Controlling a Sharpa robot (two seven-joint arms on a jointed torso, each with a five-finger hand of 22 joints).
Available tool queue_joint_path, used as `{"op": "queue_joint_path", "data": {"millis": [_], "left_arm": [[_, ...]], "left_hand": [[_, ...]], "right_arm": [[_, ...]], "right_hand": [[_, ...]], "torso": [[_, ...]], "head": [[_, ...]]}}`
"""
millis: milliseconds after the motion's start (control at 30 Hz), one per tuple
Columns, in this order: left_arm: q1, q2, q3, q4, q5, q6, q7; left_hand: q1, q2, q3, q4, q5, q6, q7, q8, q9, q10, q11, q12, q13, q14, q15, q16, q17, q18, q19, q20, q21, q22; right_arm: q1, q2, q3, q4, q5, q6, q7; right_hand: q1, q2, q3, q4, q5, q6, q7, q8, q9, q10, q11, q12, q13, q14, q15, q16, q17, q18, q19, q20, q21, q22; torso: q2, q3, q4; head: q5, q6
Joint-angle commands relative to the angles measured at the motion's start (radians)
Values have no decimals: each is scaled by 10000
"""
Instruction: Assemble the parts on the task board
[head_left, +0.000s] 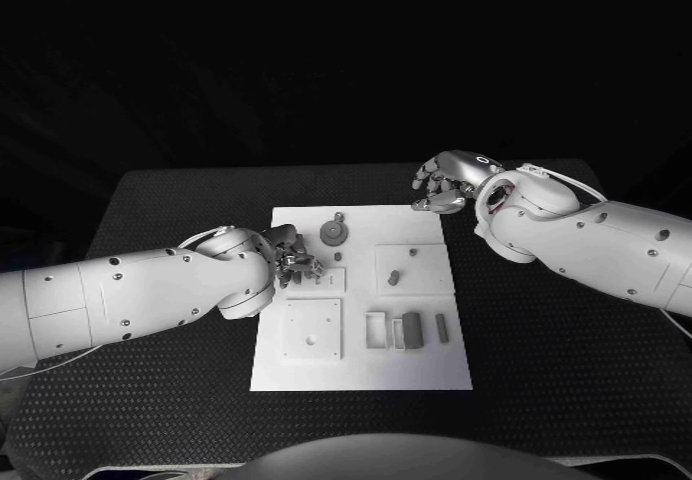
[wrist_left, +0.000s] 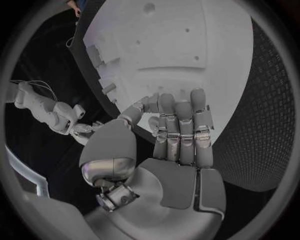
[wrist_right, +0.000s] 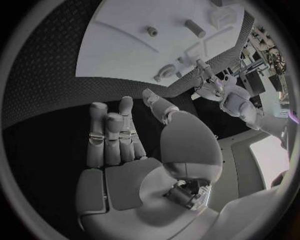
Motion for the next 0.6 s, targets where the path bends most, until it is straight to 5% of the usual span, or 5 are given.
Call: {"op": "queue_joint_path", "data": {"millis": [33, 233, 600], "left_arm": [[-88, 1, 0, 71, -226, -709, -14], [-242, 30, 0, 21, -124, -929, -54], [-282, 83, 1, -109, 146, -765, -29]], "left_hand": [[542, 583, 265, -295, -34, 77, -7, 37, 7, 6, -65, 30, -11, 47, 0, 51, -17, 120, 61, 21, -29, 17], [537, 582, 273, -290, -42, 85, -9, 36, 3, 13, -67, 28, -19, 54, -3, 52, -28, 120, 68, 20, -31, 19], [508, 554, 301, -264, -209, 84, -4, 11, -27, 18, -64, 8, -60, 56, -4, 44, -87, 114, 75, 17, -63, 20]], "right_arm": [[-5, -14, 4, 17, -29, 136, 42], [-5, -19, 4, 21, -29, 136, 40], [-5, -23, 4, 18, -29, 140, 43]], "right_hand": [[-71, 63, -2, 41, 34, 26, 74, -60, -14, -58, 17, 47, -17, -53, -20, -68, 11, 440, 8, -89, -32, 160], [-76, 68, -4, 49, 33, 28, 74, -60, -14, -59, 18, 48, -19, -54, -19, -69, 12, 440, 7, -88, -34, 160], [-77, 71, -4, 56, 34, 30, 74, -60, -14, -60, 18, 51, -20, -55, -19, -70, 13, 440, 6, -88, -35, 160]], "torso": [[-2, -5, 23], [1, -14, 6], [2, -10, 5]], "head": [[0, -13], [26, 16], [9, -37]]}}
